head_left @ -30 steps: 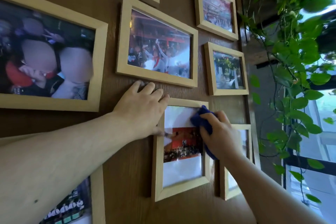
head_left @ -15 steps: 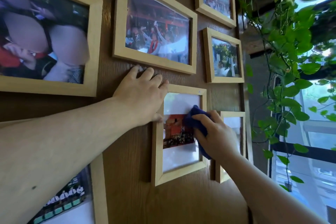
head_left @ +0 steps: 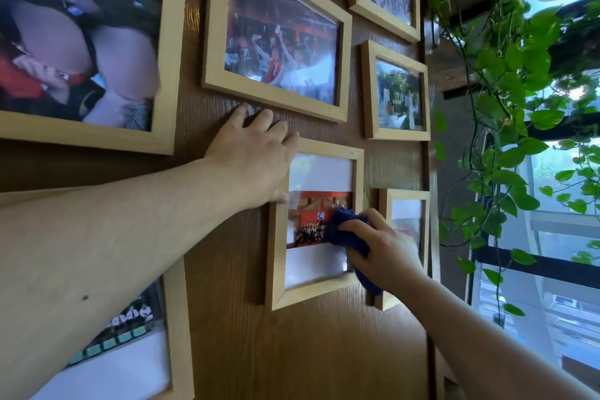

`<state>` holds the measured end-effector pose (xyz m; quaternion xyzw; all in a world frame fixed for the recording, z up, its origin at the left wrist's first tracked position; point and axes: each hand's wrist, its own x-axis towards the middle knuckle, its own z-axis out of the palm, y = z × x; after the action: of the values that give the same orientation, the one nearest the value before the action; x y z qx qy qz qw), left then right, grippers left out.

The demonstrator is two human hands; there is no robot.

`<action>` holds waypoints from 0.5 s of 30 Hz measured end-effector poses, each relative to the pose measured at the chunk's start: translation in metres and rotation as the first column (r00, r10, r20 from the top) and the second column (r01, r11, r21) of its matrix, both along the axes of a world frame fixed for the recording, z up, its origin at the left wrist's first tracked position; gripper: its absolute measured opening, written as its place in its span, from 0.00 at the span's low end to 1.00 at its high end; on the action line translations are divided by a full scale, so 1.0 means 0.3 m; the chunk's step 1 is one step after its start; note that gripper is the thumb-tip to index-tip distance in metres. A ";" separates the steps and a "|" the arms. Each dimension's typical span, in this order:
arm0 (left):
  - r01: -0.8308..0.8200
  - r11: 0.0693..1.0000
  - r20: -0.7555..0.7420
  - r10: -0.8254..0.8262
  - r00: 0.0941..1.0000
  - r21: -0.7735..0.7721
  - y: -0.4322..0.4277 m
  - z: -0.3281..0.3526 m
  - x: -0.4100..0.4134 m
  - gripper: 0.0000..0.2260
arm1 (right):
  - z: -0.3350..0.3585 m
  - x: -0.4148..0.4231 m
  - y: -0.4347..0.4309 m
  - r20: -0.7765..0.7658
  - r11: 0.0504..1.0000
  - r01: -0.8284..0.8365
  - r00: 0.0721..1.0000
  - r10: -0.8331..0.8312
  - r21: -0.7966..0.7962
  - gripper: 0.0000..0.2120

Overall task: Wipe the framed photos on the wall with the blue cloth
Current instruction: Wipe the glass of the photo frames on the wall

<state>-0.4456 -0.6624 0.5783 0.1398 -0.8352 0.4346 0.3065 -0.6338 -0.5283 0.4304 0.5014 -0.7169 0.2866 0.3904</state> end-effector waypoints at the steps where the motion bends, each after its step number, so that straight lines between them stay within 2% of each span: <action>1: -0.004 1.000 0.002 0.004 1.000 0.001 -0.001 0.001 -0.004 0.45 | -0.012 -0.016 0.012 0.021 0.999 0.029 0.999 -0.029 0.016 0.17; 5: -0.007 1.000 -0.009 0.007 1.000 0.004 -0.001 0.000 -0.008 0.45 | -0.031 0.032 0.001 -0.022 0.997 -0.020 1.000 0.022 0.070 0.16; 10: -0.017 1.000 -0.018 0.017 1.000 0.009 -0.001 -0.007 -0.009 0.45 | -0.075 0.159 -0.044 -0.135 0.950 -0.101 0.980 0.146 0.294 0.18; 13: -0.020 1.000 -0.028 0.020 0.999 0.006 -0.002 -0.009 -0.012 0.45 | -0.078 0.149 -0.036 -0.114 0.944 -0.127 0.979 0.168 0.303 0.18; 15: -0.024 1.000 -0.029 0.024 0.999 0.009 0.000 -0.008 -0.013 0.45 | -0.075 0.111 -0.010 -0.119 0.956 -0.080 0.986 0.118 0.282 0.16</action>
<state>-0.4495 -0.6623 0.5759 0.1578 -0.8308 0.4324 0.3128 -0.6007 -0.5312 0.4079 0.6046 -0.6957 0.1685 0.3493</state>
